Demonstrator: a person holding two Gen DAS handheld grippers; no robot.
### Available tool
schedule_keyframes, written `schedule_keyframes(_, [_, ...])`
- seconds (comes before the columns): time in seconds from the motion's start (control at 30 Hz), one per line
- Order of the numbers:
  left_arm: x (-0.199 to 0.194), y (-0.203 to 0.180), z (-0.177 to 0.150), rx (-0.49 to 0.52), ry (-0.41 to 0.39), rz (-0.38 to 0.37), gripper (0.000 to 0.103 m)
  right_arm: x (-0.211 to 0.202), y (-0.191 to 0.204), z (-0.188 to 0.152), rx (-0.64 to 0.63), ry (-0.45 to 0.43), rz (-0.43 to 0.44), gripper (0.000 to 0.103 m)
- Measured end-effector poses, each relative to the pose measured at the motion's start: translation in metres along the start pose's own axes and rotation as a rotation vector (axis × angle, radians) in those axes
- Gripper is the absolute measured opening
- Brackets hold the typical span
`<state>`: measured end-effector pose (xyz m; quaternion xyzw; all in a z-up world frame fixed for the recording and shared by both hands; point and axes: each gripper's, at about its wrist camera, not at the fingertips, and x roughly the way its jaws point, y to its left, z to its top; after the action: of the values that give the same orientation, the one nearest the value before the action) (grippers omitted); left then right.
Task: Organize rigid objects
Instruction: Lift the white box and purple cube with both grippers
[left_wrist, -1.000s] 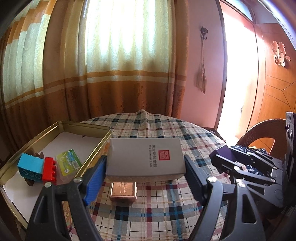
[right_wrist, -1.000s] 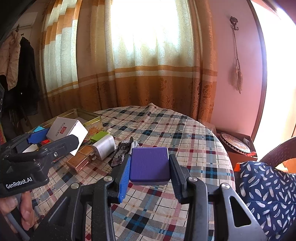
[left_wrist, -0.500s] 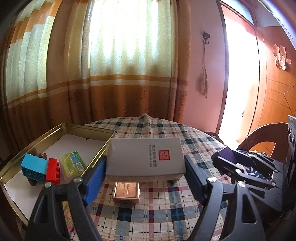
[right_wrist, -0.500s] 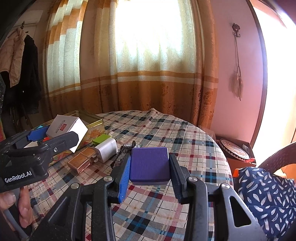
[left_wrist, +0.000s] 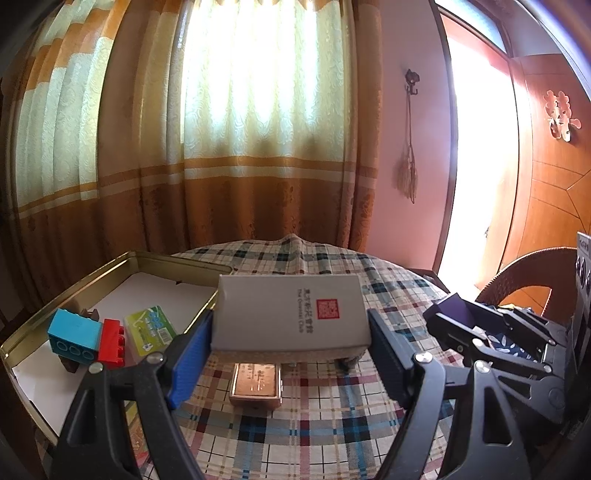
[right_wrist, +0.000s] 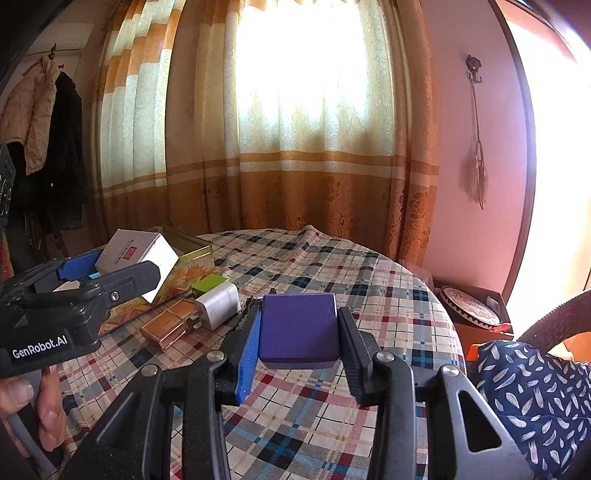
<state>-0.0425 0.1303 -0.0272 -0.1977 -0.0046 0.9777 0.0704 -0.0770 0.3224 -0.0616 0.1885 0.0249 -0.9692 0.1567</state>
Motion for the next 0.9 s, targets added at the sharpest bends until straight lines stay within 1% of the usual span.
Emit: schedule_keyframes(0.9, [-0.011,0.007,0.001,-0.003,-0.058,0.017,0.080,-0.008,0.003,-0.001,-0.014,-0.040,0.000,0.042])
